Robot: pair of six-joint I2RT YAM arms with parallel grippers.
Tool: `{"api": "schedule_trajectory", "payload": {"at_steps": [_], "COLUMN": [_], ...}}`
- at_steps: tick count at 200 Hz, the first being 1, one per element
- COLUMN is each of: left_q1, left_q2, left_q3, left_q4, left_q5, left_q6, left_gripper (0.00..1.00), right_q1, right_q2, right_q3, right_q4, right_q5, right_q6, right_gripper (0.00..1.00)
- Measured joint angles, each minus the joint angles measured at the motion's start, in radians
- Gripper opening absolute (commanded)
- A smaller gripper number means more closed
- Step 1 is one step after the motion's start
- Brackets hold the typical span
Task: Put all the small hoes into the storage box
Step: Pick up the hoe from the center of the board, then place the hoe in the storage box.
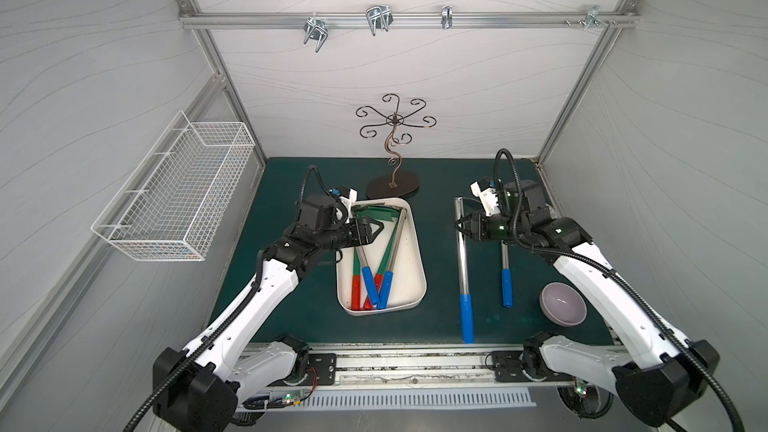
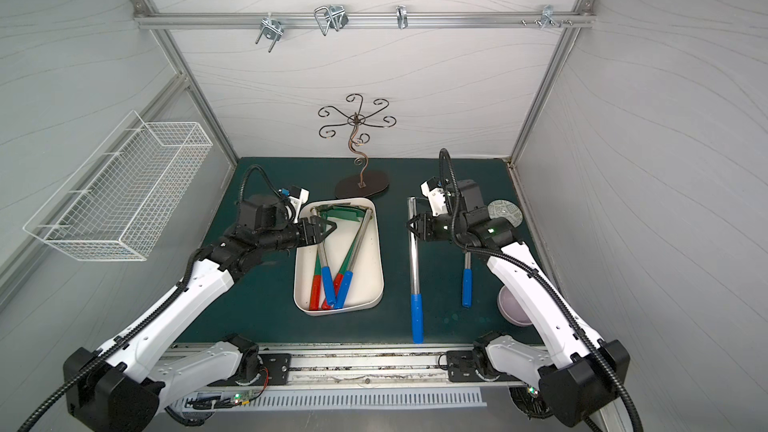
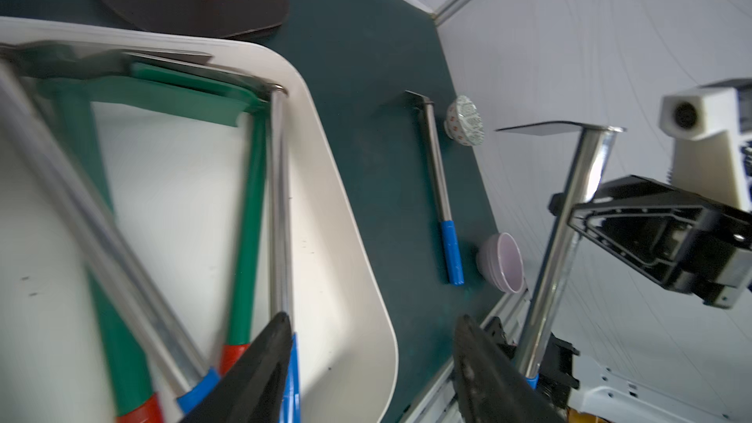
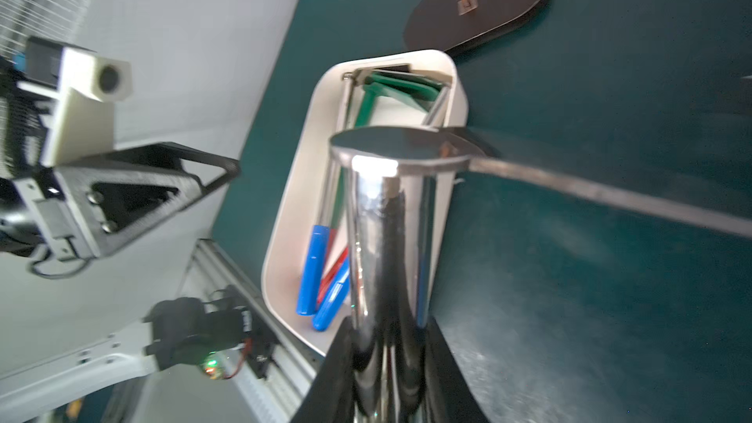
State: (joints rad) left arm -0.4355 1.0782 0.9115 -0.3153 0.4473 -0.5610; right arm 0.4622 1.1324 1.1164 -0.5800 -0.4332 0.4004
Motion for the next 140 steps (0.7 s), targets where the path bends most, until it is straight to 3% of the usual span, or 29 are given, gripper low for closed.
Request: {"api": "schedule_trajectory", "payload": {"at_steps": [73,140], "left_q1": [-0.244,-0.329], "left_q2": [0.081,0.152], "left_q3": [-0.063,-0.08], "left_q4": [0.235,0.399], "left_q5": [-0.045,-0.043], "left_q6": [-0.116,-0.176], "left_gripper": [0.76,0.77], "right_q1": [0.008,0.008], "right_q2": [0.055,0.117], "right_q3": [-0.145,-0.227], "right_q4": [0.386,0.691], "right_q5": [-0.252,-0.315], "right_q6": [0.289,0.502], "right_gripper": [0.05,0.06]}}
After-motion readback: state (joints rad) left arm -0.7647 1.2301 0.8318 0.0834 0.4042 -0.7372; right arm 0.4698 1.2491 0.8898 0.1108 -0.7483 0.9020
